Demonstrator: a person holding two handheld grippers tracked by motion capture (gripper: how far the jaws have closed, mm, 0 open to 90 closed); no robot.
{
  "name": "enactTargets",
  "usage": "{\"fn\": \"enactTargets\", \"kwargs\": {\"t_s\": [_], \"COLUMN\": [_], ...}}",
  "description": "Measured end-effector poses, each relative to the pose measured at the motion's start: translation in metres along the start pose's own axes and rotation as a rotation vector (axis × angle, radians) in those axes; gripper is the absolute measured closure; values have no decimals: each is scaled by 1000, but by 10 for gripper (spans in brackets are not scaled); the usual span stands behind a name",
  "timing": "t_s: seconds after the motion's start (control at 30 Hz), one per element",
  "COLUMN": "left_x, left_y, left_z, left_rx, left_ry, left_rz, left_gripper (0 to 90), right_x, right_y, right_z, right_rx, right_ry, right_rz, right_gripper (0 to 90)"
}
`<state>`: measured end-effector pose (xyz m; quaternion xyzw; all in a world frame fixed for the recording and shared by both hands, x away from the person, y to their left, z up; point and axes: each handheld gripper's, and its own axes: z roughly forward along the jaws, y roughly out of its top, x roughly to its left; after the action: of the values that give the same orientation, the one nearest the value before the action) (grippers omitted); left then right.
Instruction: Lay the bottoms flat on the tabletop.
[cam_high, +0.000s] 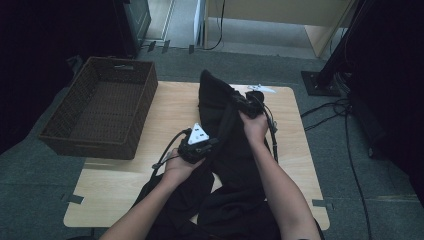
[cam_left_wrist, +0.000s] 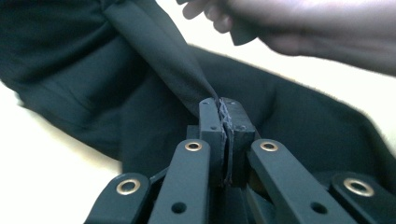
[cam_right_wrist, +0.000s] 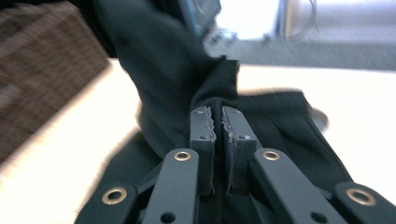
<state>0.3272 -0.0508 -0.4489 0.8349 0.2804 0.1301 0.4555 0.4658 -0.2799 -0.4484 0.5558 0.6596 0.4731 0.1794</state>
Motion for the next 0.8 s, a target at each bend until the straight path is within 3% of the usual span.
{"fn": "enactTargets", "kwargs": {"t_s": [0.07,0.13,0.23,0.33,0.47,0.6,0.73,0.8], "left_x": [-1,1,4,10,20,39,66,76], "left_y": [-6,-13,-24,-31,-29,-21,-17,-15], "left_z": [12,21,30,34,27,10,-3,-6], "left_rx": [27,49,89,106,104,106,98,102], "left_ry": [-7,-19,-29,-49,-79,-63,-22,-10], "left_rz": [-1,-16,-28,-61,-96,-79,-115,-113], "left_gripper": [879,866,844,808,691,616,616,611], "right_x": [-12,-18,-21,-24,-25,-23,-16,-11], "right_y": [-12,-22,-34,-42,-41,-34,-30,-31], "right_z": [6,15,27,34,32,18,0,-7], "right_rx": [33,66,105,124,107,107,97,104], "right_ry": [-18,-36,-54,-73,-74,-75,-74,-66], "right_rz": [19,-2,-37,-37,-34,-62,-97,-105], "right_gripper": [838,833,826,808,659,643,644,644]}}
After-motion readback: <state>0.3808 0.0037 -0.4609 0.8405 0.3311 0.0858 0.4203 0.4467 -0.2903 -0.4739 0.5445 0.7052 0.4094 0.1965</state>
